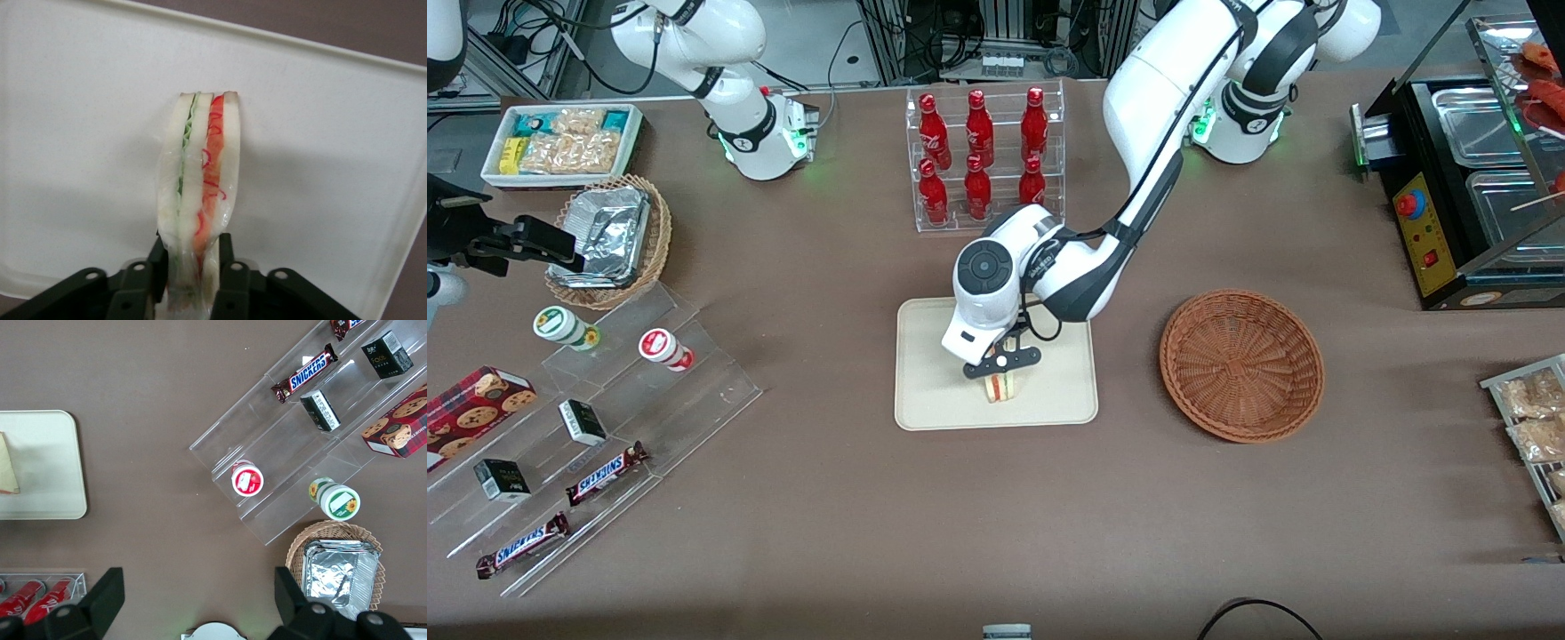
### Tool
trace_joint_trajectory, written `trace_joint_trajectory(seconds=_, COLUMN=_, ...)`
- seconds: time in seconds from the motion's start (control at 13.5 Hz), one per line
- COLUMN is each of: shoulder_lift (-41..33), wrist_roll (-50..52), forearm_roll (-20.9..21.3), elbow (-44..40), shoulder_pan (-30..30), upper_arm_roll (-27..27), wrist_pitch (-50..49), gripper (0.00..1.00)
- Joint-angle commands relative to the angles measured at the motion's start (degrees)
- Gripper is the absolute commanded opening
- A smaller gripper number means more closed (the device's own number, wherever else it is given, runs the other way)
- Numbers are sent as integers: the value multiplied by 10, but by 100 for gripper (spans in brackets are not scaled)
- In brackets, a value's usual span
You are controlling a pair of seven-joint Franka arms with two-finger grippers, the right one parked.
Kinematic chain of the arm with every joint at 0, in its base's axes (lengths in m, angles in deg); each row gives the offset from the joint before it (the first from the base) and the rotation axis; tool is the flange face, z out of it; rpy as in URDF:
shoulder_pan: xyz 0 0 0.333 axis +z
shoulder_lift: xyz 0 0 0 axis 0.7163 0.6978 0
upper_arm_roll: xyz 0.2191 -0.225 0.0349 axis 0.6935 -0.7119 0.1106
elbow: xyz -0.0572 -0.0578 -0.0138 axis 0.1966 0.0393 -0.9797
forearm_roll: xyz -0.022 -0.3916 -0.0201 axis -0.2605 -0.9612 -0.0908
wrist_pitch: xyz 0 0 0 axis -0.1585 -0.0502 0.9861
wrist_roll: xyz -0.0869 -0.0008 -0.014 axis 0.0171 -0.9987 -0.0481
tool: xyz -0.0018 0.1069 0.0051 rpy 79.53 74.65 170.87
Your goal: Place sandwich from basket to tray
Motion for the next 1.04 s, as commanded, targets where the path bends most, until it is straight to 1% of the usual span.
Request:
trace_joint_trajectory(seconds=0.0, shoulder_lift=-3, wrist_roll=-4, forearm_roll=-7, elbow=-40, shoulder_pan=8, upper_arm_roll=2, wrist_pitch=-19, gripper=100)
trace_joint_trajectory(seconds=0.3, shoulder_lift=-52, wrist_roll=-6, forearm_roll=1, elbow=-54, shoulder_pan=12, upper_arm_roll=5, wrist_pitch=-92, gripper=100)
trace_joint_trajectory(seconds=0.37, shoulder_lift=-62, wrist_roll=-7, forearm_roll=1, elbow=-53, shoulder_pan=26, upper_arm_roll=5, wrist_pitch=-106, gripper=100)
trace_joint_trajectory(seconds=0.44, shoulder_lift=-75, wrist_roll=-26, forearm_roll=1, elbow=-53, shoulder_pan=39, upper_arm_roll=4, wrist_pitch=-126, gripper=100)
trace_joint_trajectory(seconds=0.52, shoulder_lift=-89, wrist_roll=-78, forearm_roll=13, elbow=-51, shoulder_pan=44, upper_arm_roll=5, wrist_pitch=-143, gripper=100)
trace_joint_trajectory(seconds=0.59, shoulder_lift=-111, wrist_roll=-100, forearm_roll=18, elbow=-43, shoulder_pan=46, upper_arm_roll=13, wrist_pitch=-150, gripper=100)
trace_joint_trajectory(seconds=0.67, shoulder_lift=-122, wrist_roll=-110, forearm_roll=18, elbow=-32, shoulder_pan=61, upper_arm_roll=22, wrist_pitch=-156, gripper=100)
trace_joint_trajectory(seconds=0.74, shoulder_lift=-140, wrist_roll=-119, forearm_roll=19, elbow=0, shoulder_pan=69, upper_arm_roll=22, wrist_pitch=-160, gripper=100)
trace_joint_trajectory(seconds=0.81, shoulder_lift=-160, wrist_roll=-145, forearm_roll=20, elbow=30, shoulder_pan=79, upper_arm_roll=23, wrist_pitch=-159, gripper=100)
trace_joint_trajectory(seconds=0.96, shoulder_lift=-203, wrist_roll=-221, forearm_roll=20, elbow=85, shoulder_pan=116, upper_arm_roll=23, wrist_pitch=-157, gripper=100)
